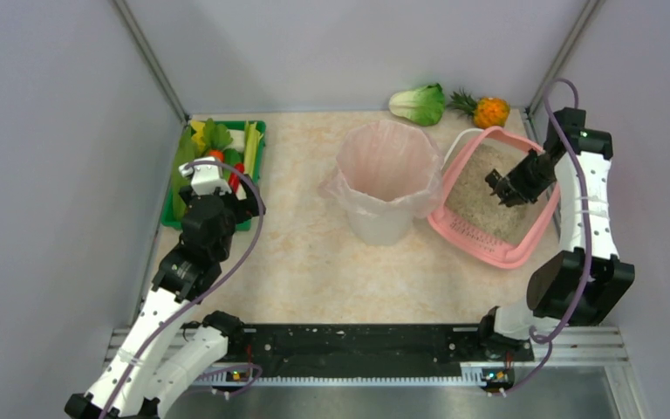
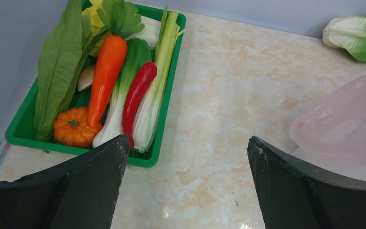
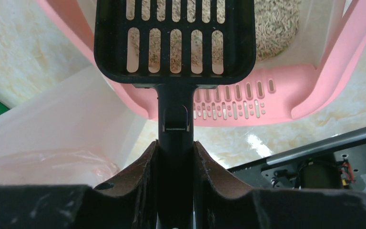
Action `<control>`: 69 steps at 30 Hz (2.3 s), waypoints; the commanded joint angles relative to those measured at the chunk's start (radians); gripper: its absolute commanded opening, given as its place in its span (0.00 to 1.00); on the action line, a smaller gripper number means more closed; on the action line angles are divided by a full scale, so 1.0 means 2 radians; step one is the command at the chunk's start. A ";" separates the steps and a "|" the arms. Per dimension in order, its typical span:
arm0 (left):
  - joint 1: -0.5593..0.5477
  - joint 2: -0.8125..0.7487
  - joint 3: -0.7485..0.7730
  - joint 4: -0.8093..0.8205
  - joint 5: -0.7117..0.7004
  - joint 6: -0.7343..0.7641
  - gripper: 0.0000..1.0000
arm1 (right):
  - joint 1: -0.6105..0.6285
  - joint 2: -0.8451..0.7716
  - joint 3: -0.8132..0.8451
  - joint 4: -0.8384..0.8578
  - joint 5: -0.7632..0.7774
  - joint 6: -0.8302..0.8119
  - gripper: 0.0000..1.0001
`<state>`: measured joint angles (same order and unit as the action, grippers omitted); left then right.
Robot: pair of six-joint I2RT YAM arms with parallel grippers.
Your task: Clean the litter box
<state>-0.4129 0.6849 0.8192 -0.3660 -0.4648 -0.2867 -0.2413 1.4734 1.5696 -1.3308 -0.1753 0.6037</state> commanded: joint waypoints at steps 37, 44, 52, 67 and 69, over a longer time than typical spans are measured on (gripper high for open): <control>0.001 0.031 0.023 0.024 -0.015 0.021 0.99 | -0.060 0.132 -0.062 0.089 0.069 -0.033 0.00; 0.001 0.039 0.027 0.024 -0.017 0.022 0.99 | -0.059 0.173 -0.029 0.076 0.112 -0.053 0.00; 0.002 0.046 0.031 0.024 -0.018 0.023 0.99 | -0.037 0.210 -0.019 0.114 0.169 -0.072 0.00; 0.001 0.054 0.039 0.020 -0.028 0.021 0.99 | -0.029 0.251 -0.001 0.233 0.155 -0.086 0.00; 0.002 0.054 0.038 0.019 -0.029 0.020 0.99 | -0.029 0.251 -0.011 0.254 0.147 -0.098 0.00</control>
<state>-0.4129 0.7906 0.8547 -0.3527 -0.4984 -0.2512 -0.2836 1.9553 1.5410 -0.9997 0.0559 0.4183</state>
